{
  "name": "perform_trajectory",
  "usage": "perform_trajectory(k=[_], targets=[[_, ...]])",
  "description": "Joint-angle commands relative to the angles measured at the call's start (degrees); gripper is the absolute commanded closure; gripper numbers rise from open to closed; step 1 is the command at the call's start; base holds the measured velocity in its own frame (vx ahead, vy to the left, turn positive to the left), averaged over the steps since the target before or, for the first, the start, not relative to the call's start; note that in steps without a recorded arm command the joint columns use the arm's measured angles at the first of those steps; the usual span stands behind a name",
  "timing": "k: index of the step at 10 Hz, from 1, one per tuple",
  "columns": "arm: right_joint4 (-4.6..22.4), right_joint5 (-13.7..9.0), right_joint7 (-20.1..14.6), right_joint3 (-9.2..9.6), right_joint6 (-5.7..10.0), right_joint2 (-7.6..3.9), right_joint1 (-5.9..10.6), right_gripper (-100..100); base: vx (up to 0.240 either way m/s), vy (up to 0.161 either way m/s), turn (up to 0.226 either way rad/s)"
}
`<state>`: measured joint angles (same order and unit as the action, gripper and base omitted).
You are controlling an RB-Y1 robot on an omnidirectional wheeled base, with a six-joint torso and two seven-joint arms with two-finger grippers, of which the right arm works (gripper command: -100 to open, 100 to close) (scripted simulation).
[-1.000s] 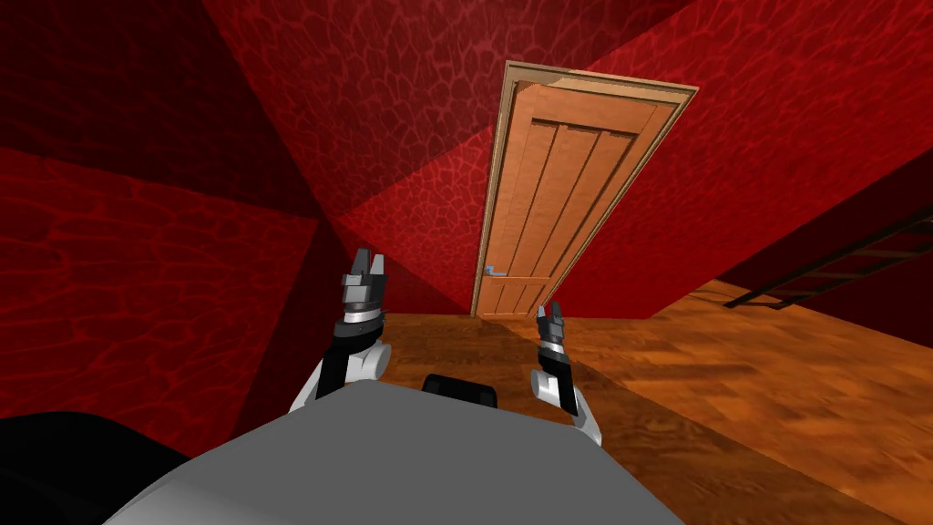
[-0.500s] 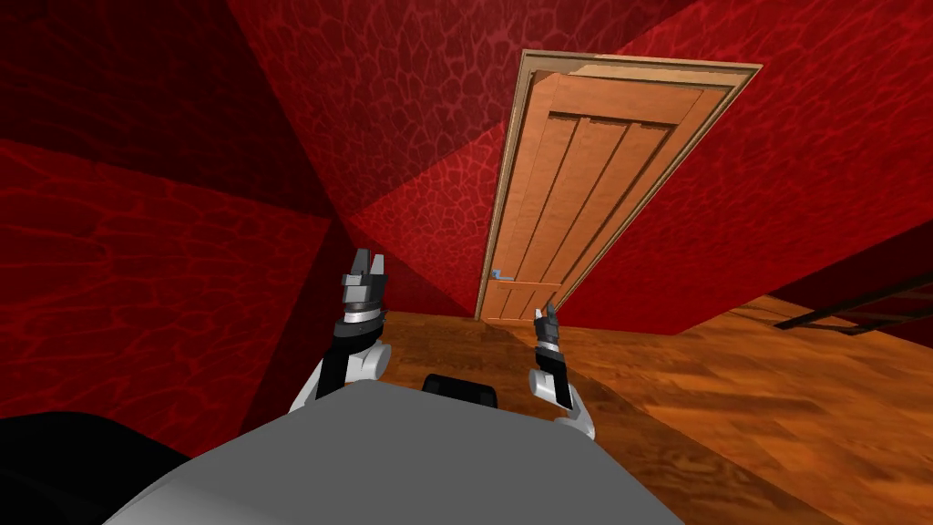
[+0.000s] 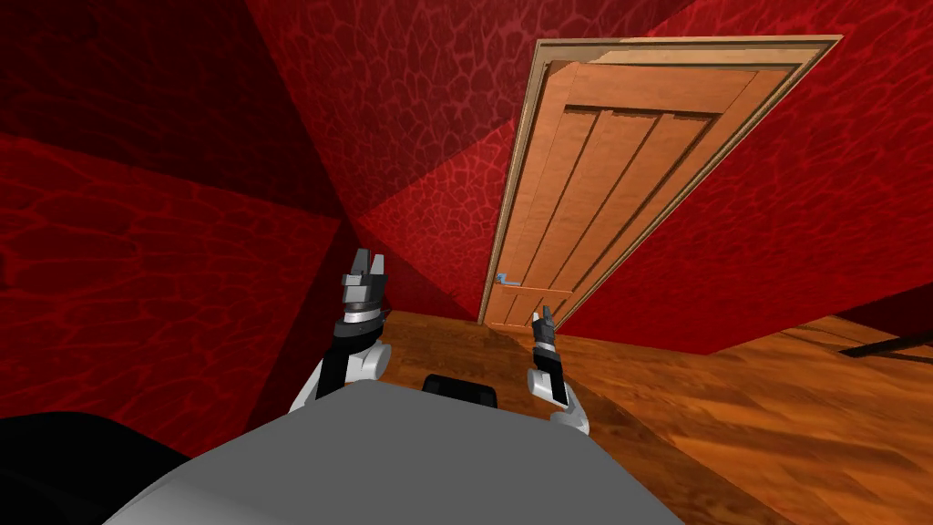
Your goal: Pull the door open
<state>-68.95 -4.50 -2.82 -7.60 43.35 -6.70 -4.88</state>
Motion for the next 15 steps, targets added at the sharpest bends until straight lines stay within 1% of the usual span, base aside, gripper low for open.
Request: perform_trajectory(k=[1, 5, 6, 11, 15], targets=[[1.75, -0.01, 0.05, -0.06, 0.13, 0.05, 0.35, -100, 0.063, -0.018, 0.052], [9.39, -0.27, 0.13, -0.75, 0.96, -0.3, 3.64, -100, 0.076, -0.027, 0.133], [10.04, -0.27, 0.13, -0.75, 0.96, -0.3, 3.64, -100, 0.064, -0.026, 0.048], [19.46, -0.57, 0.21, -1.54, 1.9, -0.65, 7.39, -100, 0.078, -0.031, 0.126], [25.57, -0.78, 0.27, -2.07, 2.53, -0.86, 9.92, -100, 0.074, -0.032, 0.118]])
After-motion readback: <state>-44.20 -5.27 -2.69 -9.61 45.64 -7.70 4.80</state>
